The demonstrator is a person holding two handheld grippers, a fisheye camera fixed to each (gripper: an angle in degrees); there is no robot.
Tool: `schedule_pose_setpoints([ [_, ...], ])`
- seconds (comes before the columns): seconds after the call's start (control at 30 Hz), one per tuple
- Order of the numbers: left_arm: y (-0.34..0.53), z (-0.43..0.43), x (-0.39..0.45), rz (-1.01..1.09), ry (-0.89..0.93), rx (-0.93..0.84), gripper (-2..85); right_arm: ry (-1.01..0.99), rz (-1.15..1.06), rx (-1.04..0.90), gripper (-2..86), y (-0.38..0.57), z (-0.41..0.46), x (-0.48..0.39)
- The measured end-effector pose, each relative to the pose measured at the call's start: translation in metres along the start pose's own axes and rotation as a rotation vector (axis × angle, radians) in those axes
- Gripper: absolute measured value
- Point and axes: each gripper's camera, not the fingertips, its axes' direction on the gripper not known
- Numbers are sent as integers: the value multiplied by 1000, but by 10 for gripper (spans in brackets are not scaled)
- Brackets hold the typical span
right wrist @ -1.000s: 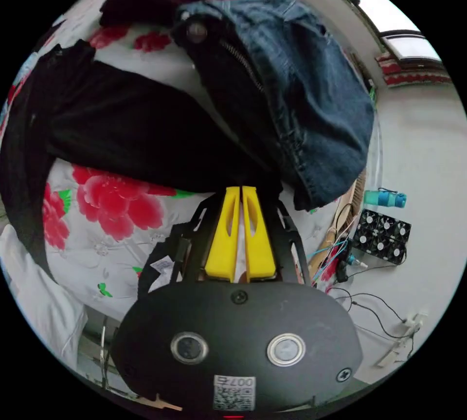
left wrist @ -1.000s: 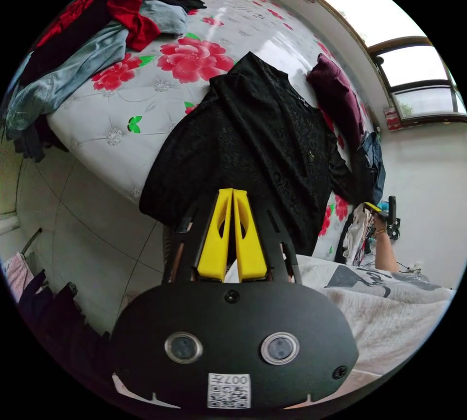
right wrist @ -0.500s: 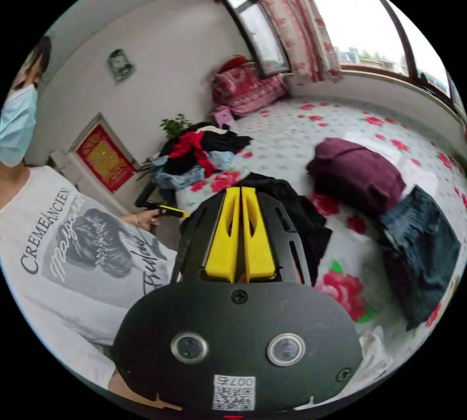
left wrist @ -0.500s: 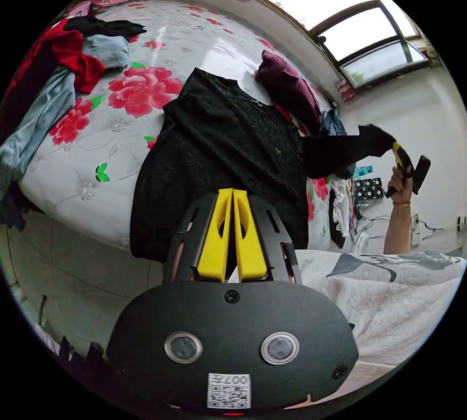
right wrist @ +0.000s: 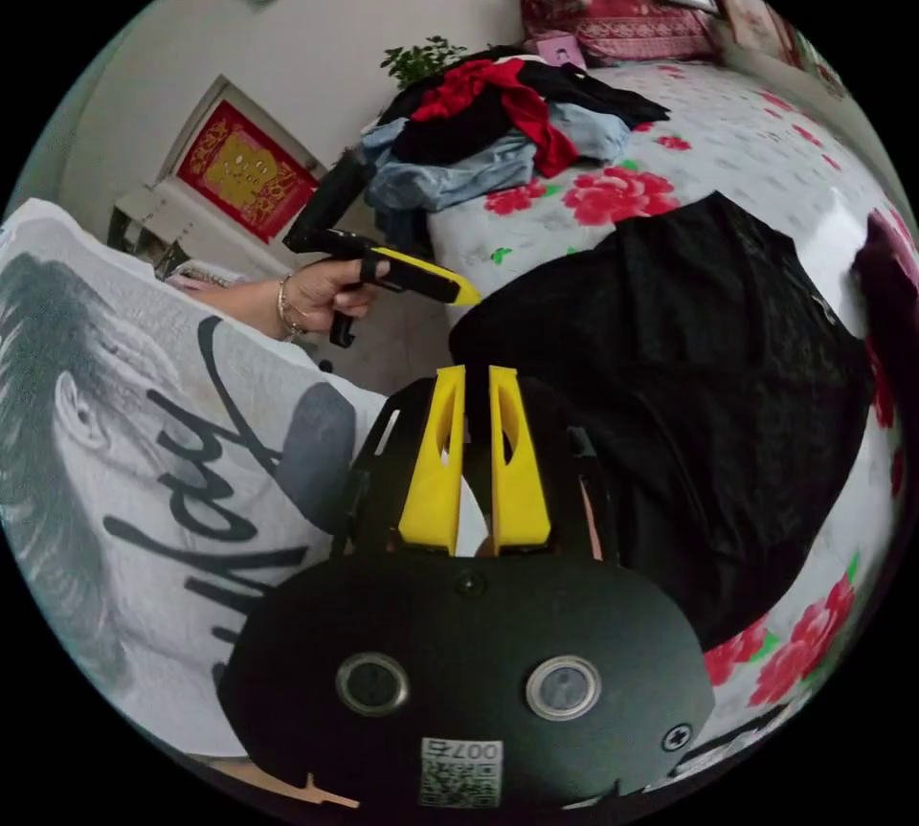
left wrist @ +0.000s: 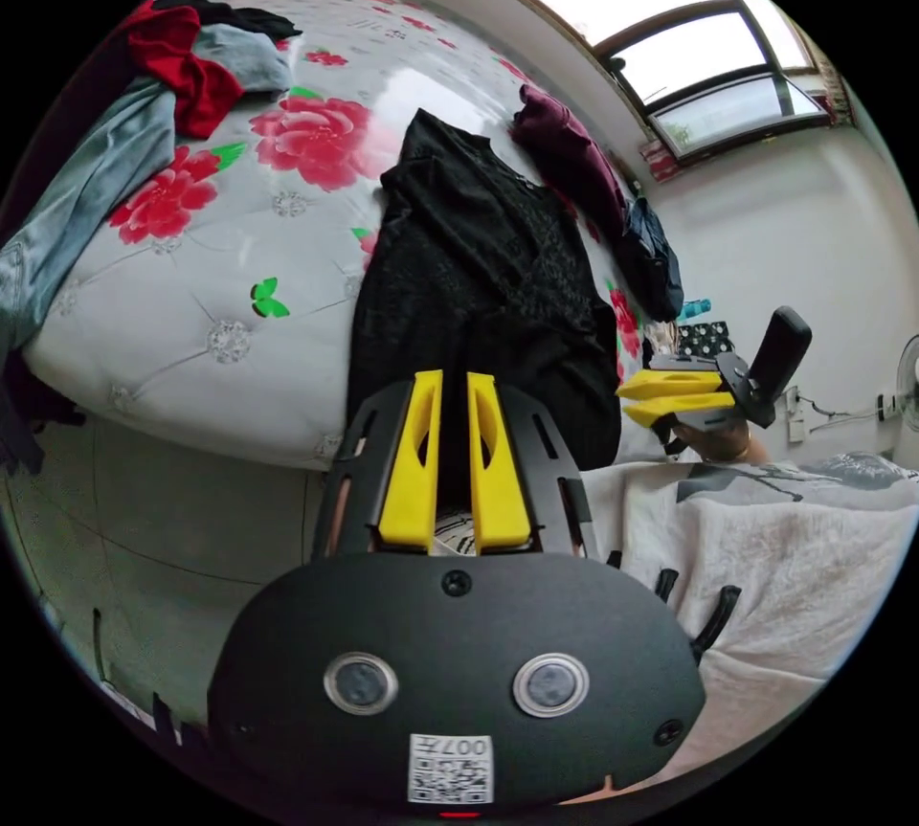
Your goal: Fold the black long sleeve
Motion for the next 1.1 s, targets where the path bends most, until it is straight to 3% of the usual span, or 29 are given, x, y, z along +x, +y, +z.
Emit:
schedule_pose_setpoints([
  [0.27, -11, 54, 21, 183, 18, -201, 93, 327, 415, 14, 40, 70, -1, 102],
  [0.37, -8, 92, 39, 234, -94, -357, 64, 424, 521, 4, 37, 93, 3, 134],
  [0.43, -6, 96, 51, 274, -238, -341, 8, 464, 576, -9, 32, 106, 9, 152],
  [0.7, 23, 32, 50, 435, -225, -141, -5, 508, 648, -103, 7, 156, 41, 200],
  [0.83, 42, 9, 20, 373, -308, -139, 26, 478, 648, -78, 12, 173, 28, 203],
  [1.1, 32, 17, 35, 317, -238, -37, 99, 574, 484, 20, 18, 141, 7, 200],
])
